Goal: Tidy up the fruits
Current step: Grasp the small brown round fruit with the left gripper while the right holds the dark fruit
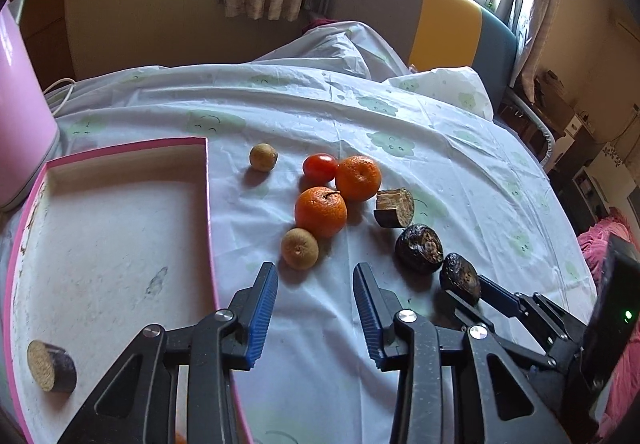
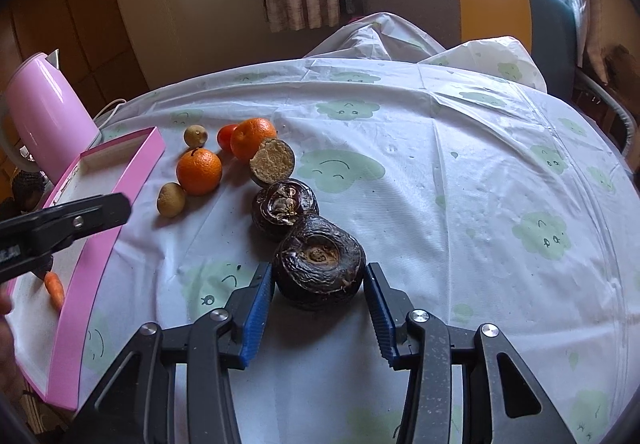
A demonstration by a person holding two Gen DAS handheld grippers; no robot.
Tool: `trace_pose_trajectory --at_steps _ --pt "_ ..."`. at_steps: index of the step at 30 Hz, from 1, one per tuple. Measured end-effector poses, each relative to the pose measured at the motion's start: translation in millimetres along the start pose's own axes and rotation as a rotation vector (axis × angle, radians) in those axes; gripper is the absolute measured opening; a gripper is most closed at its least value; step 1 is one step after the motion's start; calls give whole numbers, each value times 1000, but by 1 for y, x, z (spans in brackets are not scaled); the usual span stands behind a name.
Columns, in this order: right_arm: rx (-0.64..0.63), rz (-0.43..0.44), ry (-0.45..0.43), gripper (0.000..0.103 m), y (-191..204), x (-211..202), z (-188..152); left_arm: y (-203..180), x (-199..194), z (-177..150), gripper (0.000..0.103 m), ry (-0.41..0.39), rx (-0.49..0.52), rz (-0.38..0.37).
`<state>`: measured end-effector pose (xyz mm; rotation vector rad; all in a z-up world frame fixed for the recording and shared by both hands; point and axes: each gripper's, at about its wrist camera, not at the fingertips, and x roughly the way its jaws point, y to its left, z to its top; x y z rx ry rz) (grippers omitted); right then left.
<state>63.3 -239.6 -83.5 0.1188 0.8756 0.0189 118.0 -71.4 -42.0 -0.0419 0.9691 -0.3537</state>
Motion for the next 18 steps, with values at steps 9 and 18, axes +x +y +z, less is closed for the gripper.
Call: trace_pose_trajectory --at_steps 9,18 --pt "0 7 -1 47 1 1 1 -2 35 10 38 55 -10 41" --pt "-1 11 -2 46 1 1 1 4 40 8 25 49 -39 64"
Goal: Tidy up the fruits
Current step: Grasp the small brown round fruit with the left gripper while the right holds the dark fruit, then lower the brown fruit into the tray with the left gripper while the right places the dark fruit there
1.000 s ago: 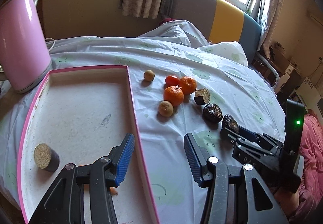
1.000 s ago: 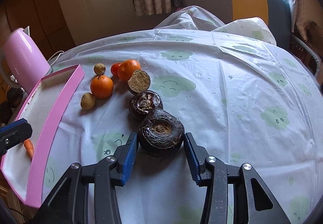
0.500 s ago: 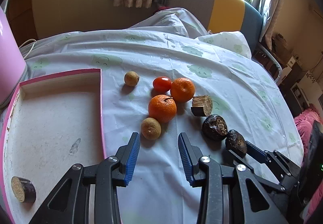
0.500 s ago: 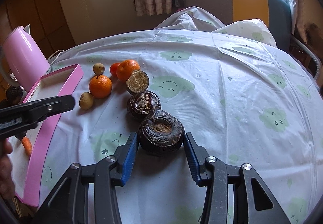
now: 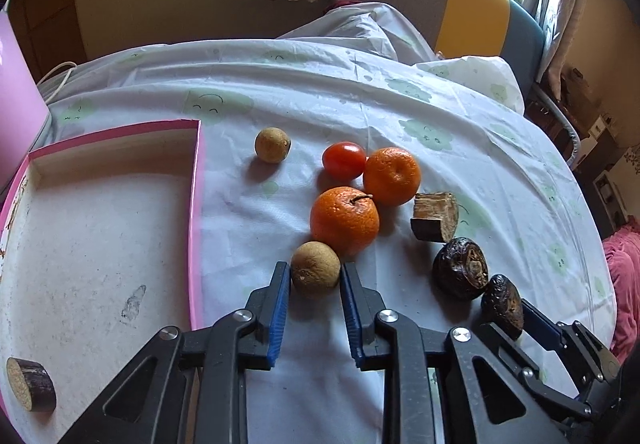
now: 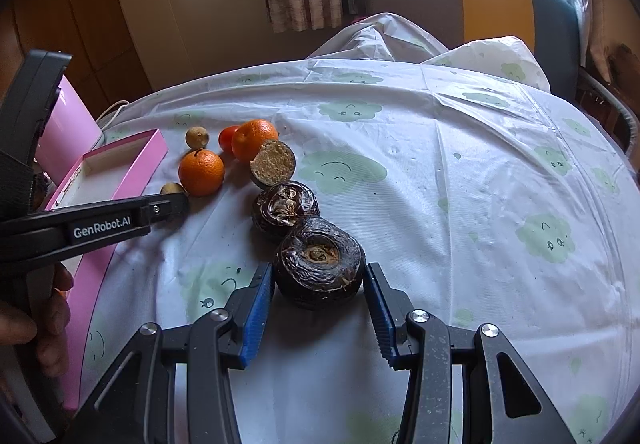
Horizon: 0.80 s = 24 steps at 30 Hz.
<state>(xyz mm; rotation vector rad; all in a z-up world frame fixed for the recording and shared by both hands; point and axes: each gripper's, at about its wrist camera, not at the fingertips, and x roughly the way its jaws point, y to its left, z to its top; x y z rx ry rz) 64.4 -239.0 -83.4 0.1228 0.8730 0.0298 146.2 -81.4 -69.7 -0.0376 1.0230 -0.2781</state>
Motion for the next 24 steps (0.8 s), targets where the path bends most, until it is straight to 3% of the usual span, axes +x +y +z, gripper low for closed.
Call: trace_pose_trajectory --at_steps 9,24 --pt "-5 -9 2 46 1 -6 -4 -6 -34 -14 25 -43 15 -34" --pt "-37 -12 -34 46 16 -30 -10 15 -81 -31 25 -111 -13 -13"
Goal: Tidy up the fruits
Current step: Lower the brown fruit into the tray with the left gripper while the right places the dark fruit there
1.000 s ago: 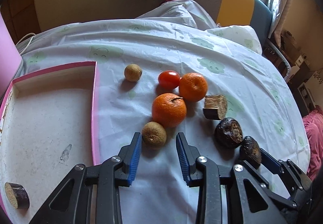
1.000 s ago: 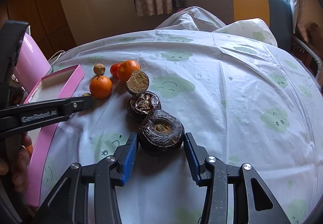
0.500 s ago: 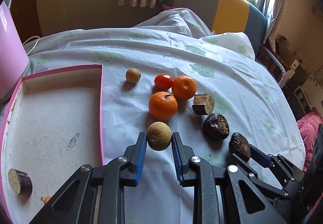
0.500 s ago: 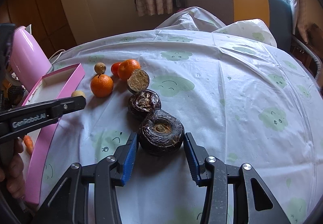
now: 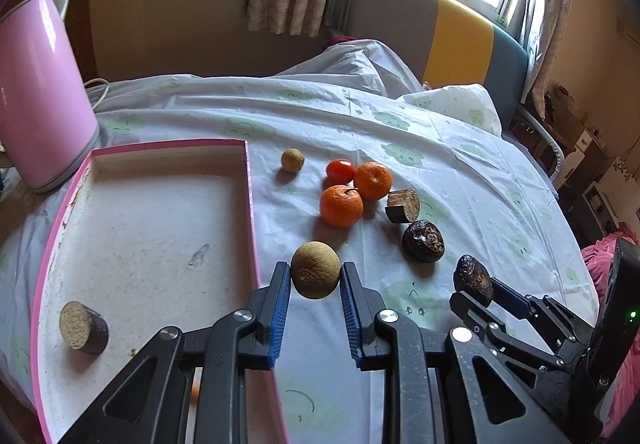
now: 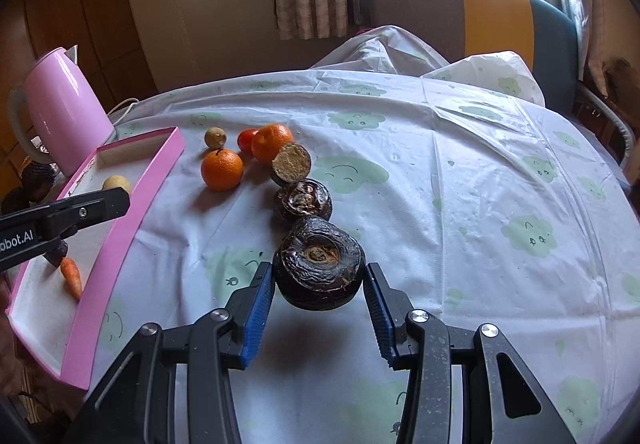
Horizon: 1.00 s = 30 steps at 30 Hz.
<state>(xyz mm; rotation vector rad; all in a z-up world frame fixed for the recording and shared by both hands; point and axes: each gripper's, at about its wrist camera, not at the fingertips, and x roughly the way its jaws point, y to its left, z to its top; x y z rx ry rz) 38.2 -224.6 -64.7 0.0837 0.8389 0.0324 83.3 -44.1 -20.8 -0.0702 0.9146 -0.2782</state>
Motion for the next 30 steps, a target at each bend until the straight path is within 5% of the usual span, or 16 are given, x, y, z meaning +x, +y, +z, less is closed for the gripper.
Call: trace_pose_trajectory --at_steps 15,30 --pt "-68 75 -15 46 40 -13 10 65 -17 -6 25 -34 -132 73" --pt "-169 316 38 46 122 -3 40 130 -32 7 34 -84 -245 150"
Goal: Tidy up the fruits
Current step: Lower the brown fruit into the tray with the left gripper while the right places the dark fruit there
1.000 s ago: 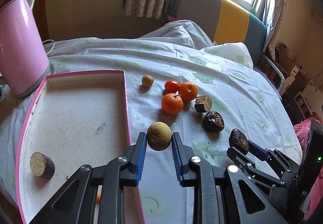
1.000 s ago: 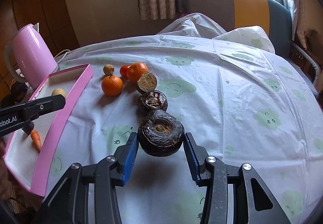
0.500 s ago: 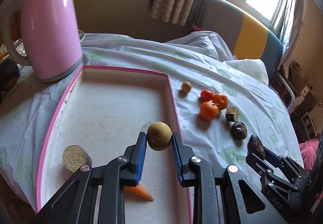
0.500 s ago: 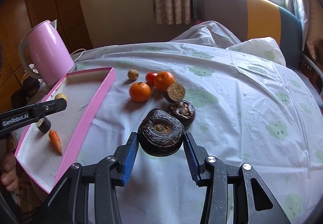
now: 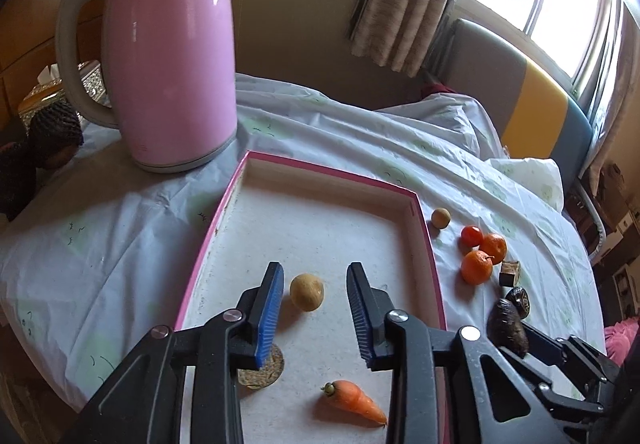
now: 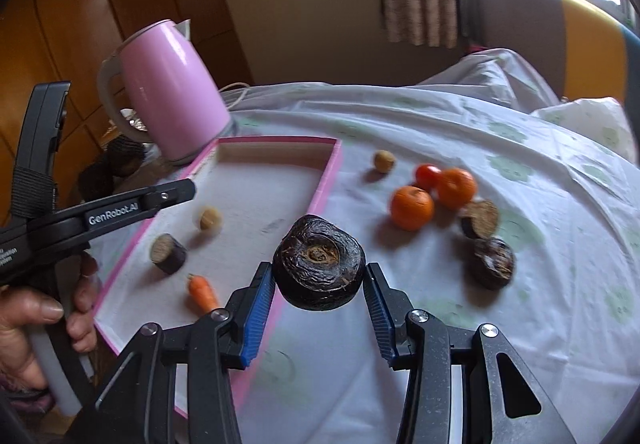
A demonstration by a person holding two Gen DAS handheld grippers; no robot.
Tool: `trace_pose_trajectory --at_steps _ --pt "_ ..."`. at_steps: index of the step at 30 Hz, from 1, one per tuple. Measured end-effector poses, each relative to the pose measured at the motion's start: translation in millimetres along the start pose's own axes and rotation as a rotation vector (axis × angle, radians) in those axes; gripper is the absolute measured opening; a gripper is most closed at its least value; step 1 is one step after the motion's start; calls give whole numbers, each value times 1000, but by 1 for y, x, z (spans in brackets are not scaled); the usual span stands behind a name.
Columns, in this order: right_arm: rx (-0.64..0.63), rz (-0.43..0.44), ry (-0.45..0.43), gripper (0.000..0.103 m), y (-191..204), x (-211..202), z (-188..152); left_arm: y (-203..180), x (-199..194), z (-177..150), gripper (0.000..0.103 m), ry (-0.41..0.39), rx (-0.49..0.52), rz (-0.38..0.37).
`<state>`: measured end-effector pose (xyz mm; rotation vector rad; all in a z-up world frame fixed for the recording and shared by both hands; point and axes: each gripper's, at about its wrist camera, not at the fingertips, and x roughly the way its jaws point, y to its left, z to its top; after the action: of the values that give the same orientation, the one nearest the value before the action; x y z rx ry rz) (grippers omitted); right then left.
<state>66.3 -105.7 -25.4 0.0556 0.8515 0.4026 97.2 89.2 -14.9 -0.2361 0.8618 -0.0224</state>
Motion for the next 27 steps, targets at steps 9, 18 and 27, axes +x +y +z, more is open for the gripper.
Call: trace_pose_trajectory --at_steps 9,18,27 --pt "-104 46 21 48 47 36 25 14 -14 -13 34 -12 -25 73" --pt "-113 20 -4 57 55 33 16 15 -25 -21 34 -34 -21 80" --pt "-42 -37 -31 58 31 14 -1 1 -24 -32 34 -2 11 45"
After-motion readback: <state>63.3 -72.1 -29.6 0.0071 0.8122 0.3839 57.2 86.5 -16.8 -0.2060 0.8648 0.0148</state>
